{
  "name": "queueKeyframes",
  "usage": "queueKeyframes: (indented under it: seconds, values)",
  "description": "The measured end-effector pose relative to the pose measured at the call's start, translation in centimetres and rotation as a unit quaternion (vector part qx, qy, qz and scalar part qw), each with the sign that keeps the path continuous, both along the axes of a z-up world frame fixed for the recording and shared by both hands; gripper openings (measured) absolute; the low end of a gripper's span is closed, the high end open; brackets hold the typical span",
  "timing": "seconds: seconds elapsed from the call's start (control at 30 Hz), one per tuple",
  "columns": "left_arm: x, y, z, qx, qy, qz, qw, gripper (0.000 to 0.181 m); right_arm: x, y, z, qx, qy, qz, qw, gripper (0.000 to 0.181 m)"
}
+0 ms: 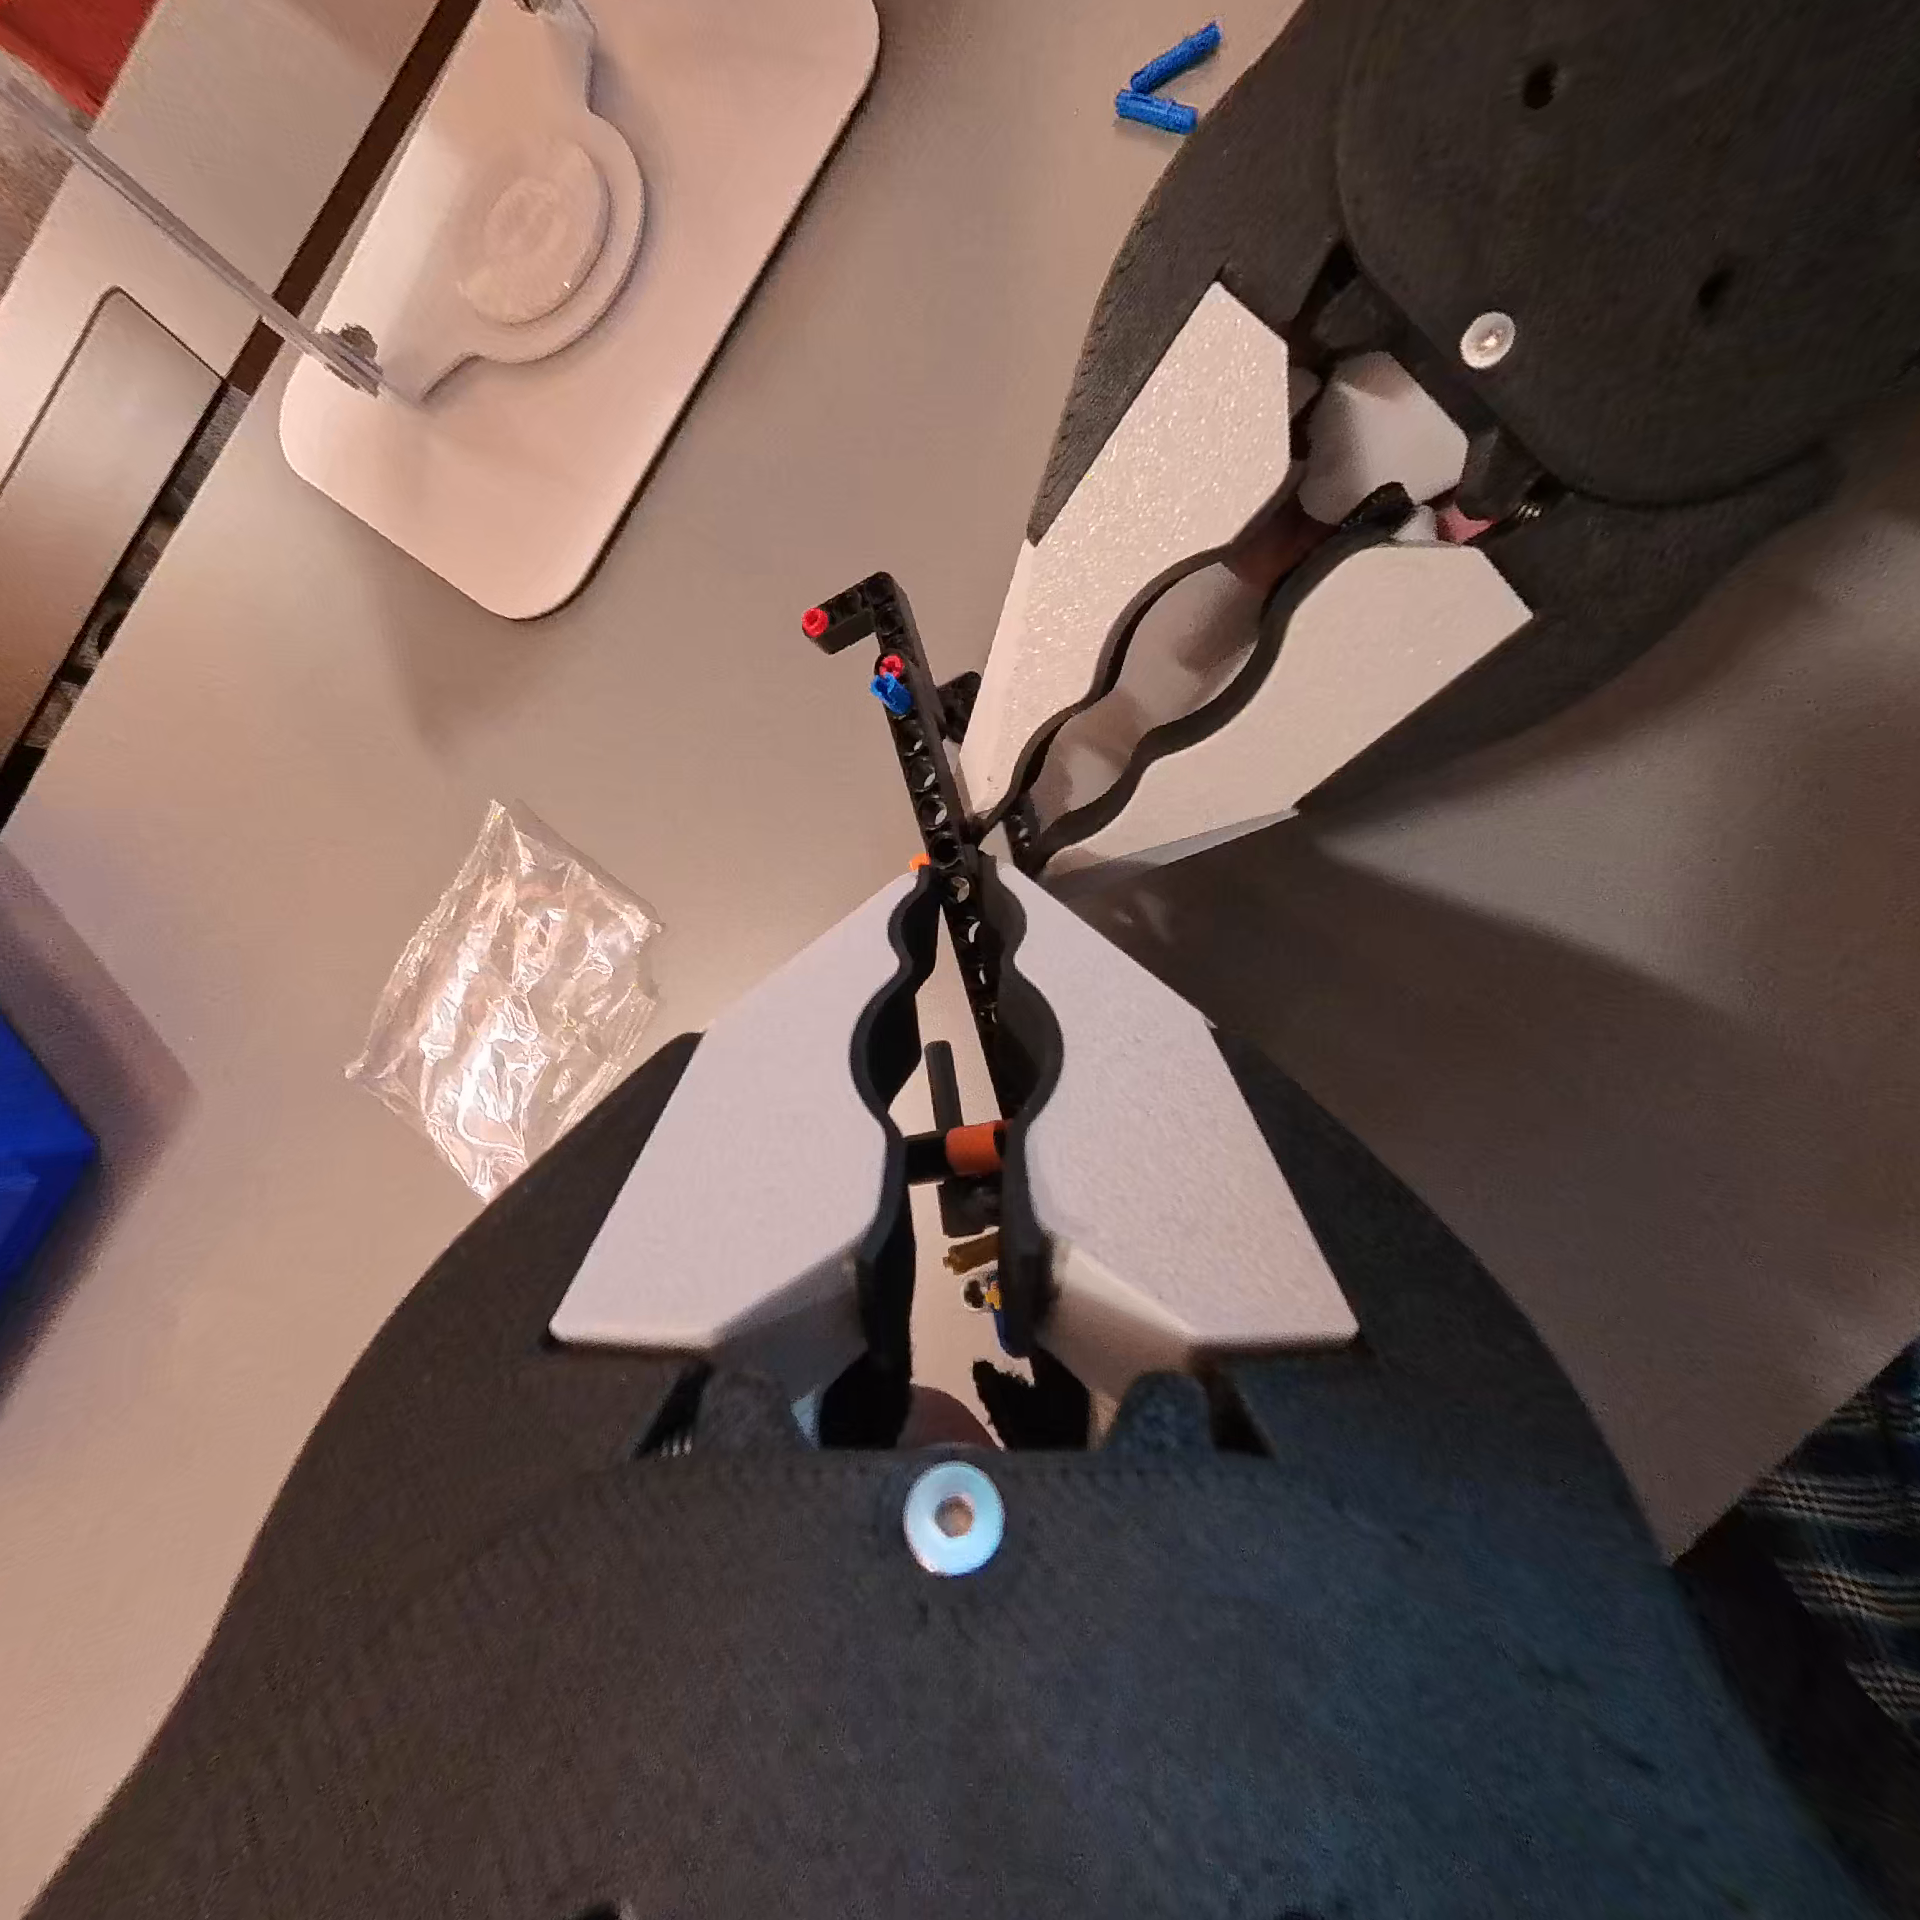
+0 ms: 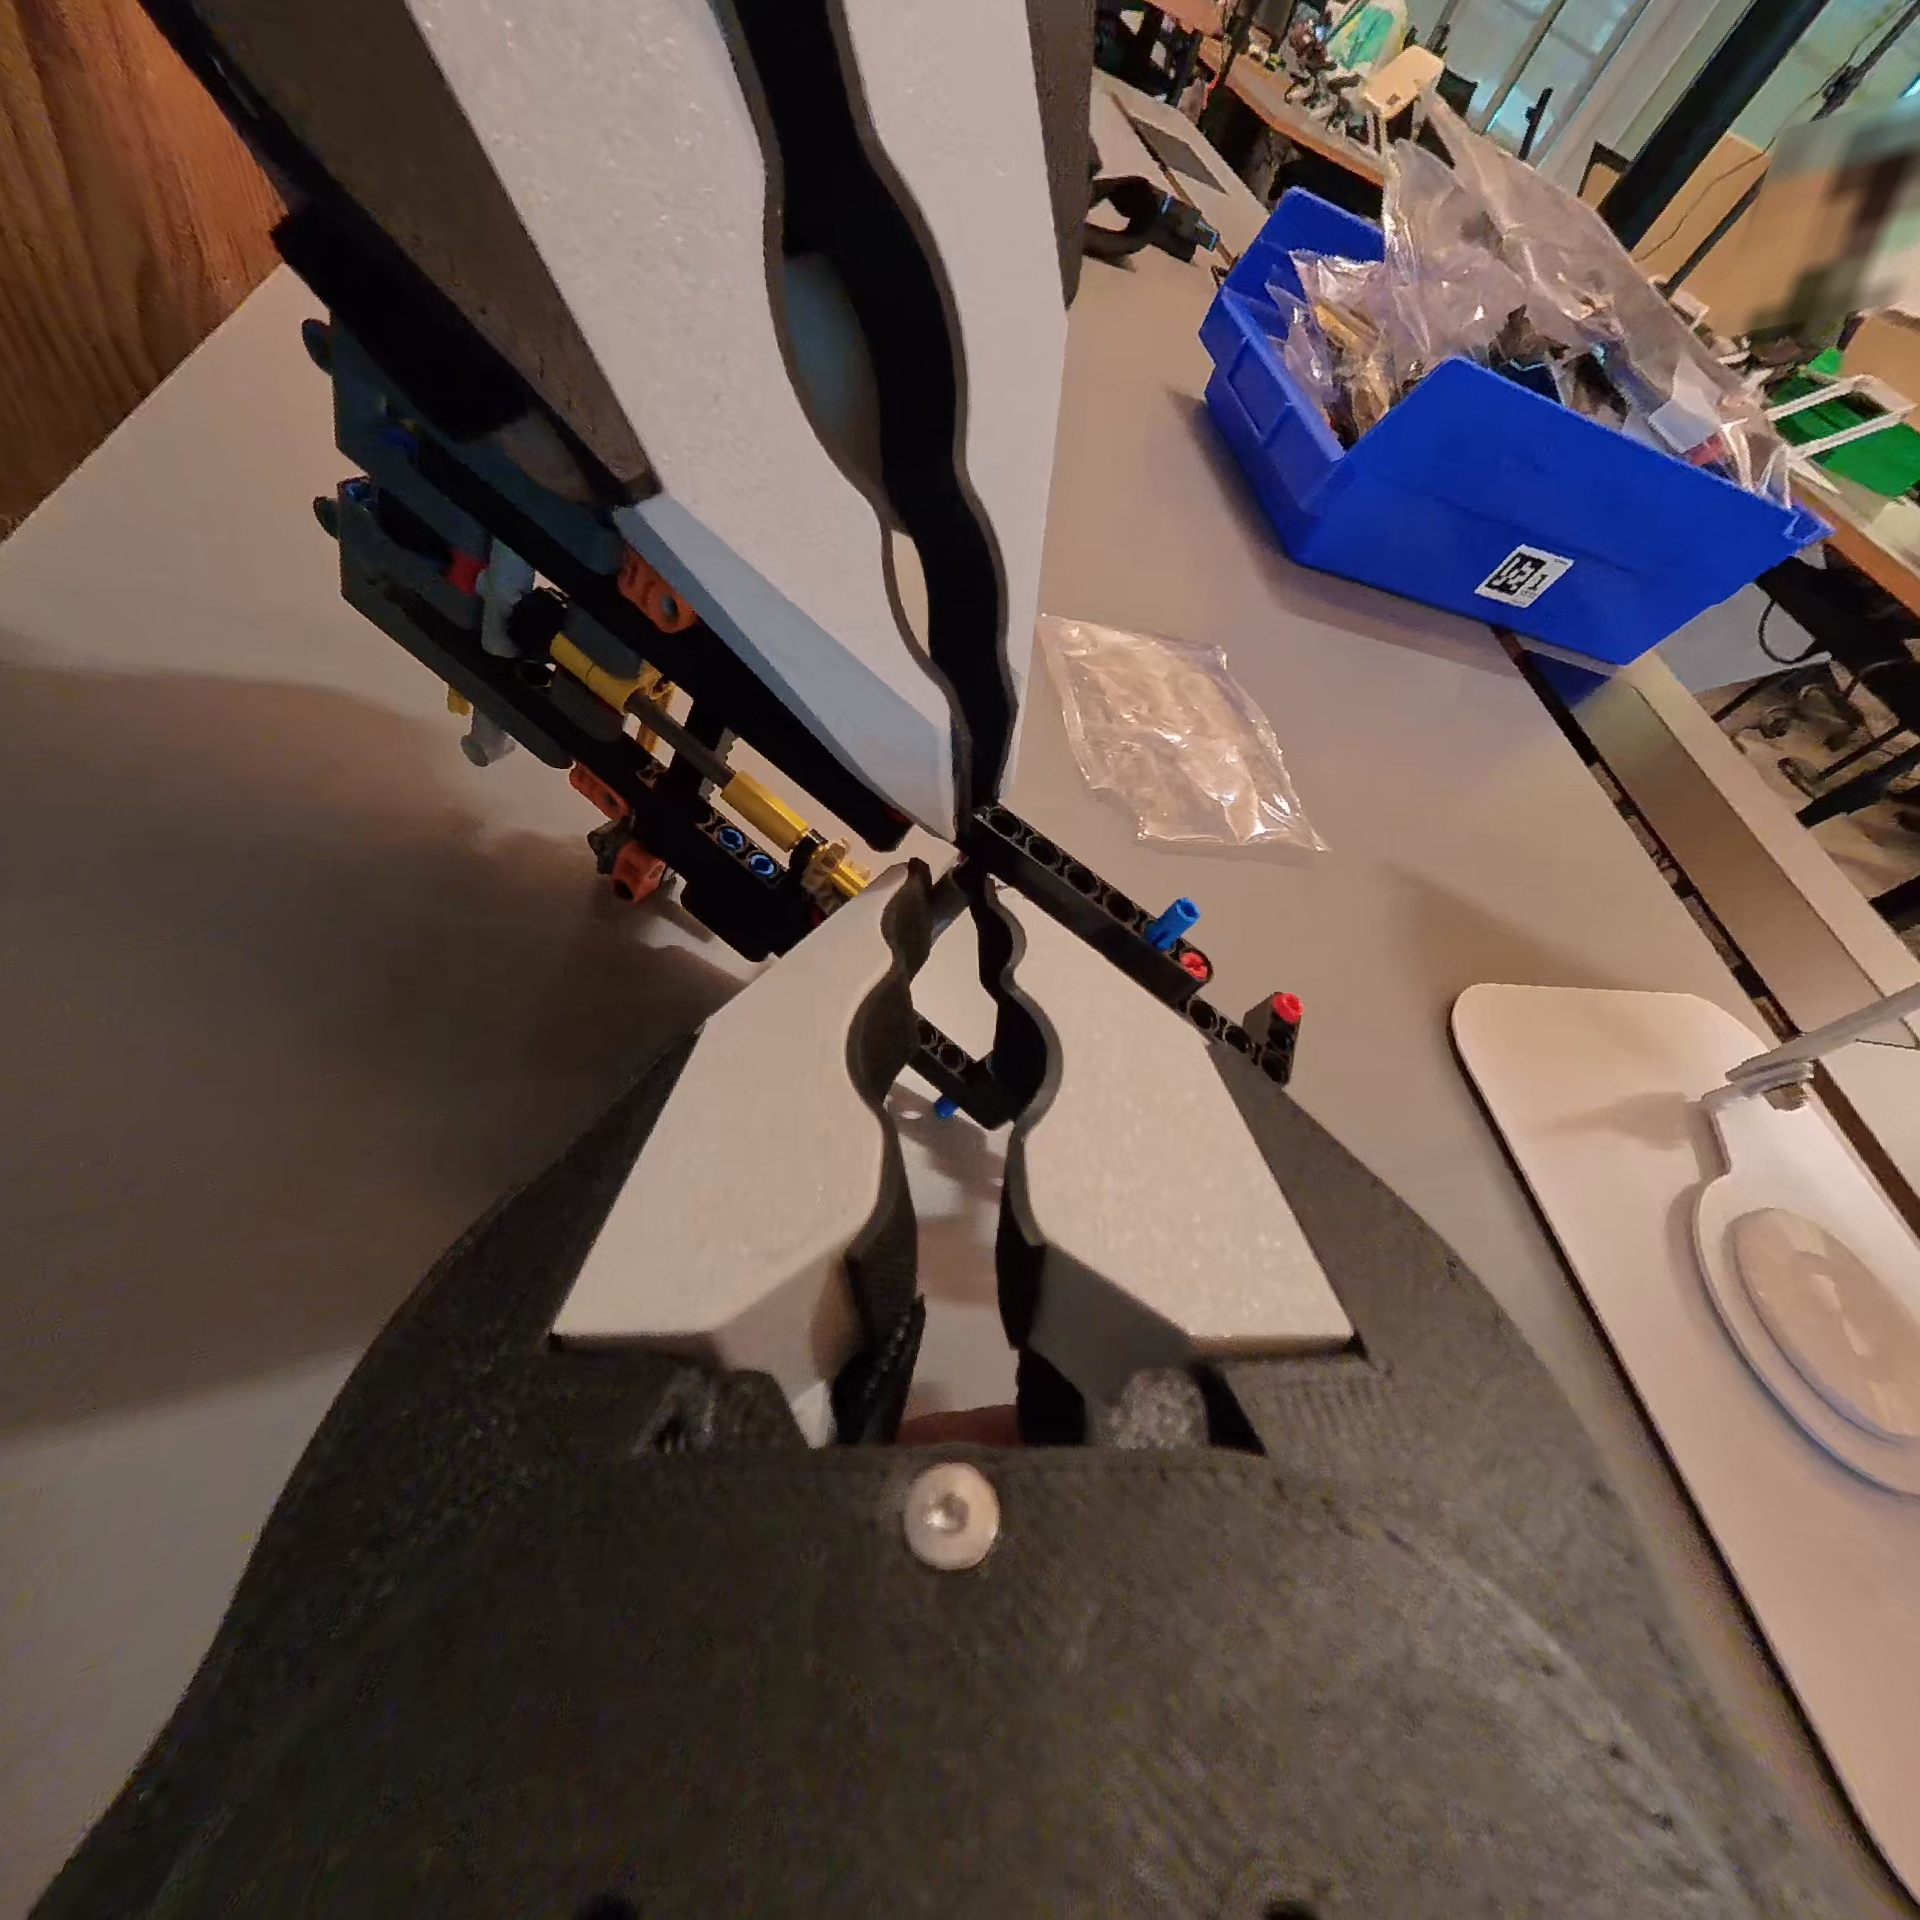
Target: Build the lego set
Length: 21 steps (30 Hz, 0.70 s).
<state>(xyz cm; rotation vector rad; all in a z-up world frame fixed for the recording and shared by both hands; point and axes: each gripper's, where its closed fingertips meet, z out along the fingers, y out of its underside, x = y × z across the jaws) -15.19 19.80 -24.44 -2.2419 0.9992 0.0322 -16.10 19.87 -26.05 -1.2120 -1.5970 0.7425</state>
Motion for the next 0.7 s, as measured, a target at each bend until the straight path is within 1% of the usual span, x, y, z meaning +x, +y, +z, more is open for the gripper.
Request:
queueKeyframes:
  seconds: [0.23,0.33,0.47,0.6,0.67,0.7]
  values:
    - [0.0,0.0,-0.2,-0.01,0.026,-0.01,1.0,0.005,0.1,-0.1,0.0,0.016,0.001,-0.002,1.0,0.005]
    - [0.0,0.0,-0.2,-0.01,0.012,-0.004,1.0,0.005,0.1,-0.2,0.0,0.016,0.002,0.0,1.0,0.006]
    - [0.5,-0.2,-0.1,-0.006,0.0,-0.01,1.0,0.005,0.9,-0.5,0.1,0.044,-0.005,0.019,0.999,0.007]
    - [0.5,-0.3,-0.2,-0.001,0.014,-0.014,1.0,0.005,2.2,-0.7,2.5,0.117,0.036,0.028,0.992,0.006]
    - [0.7,-0.3,-0.2,-0.004,0.018,-0.018,1.0,0.005,2.3,-0.2,3.5,0.155,0.047,0.021,0.987,0.018]
    - [0.8,-0.4,-0.2,-0.005,0.019,-0.019,1.0,0.005,2.1,0.0,3.8,0.165,0.046,0.024,0.985,0.019]
